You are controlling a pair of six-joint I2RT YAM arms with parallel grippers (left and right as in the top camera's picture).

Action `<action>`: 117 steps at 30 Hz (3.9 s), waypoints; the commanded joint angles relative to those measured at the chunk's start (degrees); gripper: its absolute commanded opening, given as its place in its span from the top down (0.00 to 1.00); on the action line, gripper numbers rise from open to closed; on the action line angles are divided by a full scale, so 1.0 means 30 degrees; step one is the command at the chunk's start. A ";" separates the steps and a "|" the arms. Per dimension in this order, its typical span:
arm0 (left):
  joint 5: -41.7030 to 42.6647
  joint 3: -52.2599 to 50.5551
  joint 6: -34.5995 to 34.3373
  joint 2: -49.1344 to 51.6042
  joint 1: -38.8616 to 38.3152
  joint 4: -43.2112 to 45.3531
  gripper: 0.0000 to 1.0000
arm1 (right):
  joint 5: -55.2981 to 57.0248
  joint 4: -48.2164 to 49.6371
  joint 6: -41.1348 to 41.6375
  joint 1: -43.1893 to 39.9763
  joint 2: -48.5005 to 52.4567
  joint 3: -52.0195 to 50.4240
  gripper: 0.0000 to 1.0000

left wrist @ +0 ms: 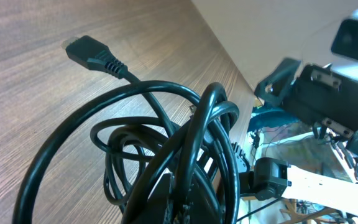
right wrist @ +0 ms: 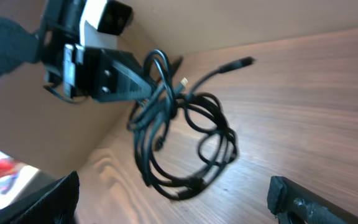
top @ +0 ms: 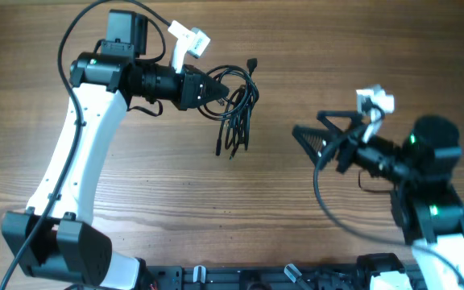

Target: Untangle cables

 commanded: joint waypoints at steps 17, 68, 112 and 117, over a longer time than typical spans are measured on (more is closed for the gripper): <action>0.3730 -0.0066 -0.0415 0.0801 -0.0605 -0.2004 0.96 | -0.3942 0.2674 0.1246 0.1282 0.4364 0.0510 0.74; -0.1741 -0.0080 -0.0415 0.0801 -0.3147 -0.3155 0.96 | 0.2463 0.0146 -0.6703 0.4284 0.5056 0.2470 0.75; -0.1443 -0.0080 -0.2943 0.0801 -0.3067 -0.2987 0.96 | 1.0958 -0.5442 -1.1453 0.7388 0.6980 0.6258 0.96; -0.1785 -0.0080 -0.3803 0.0801 -0.2200 -0.2798 0.96 | 1.0958 -0.5289 -0.8969 0.6550 0.6980 0.6258 0.96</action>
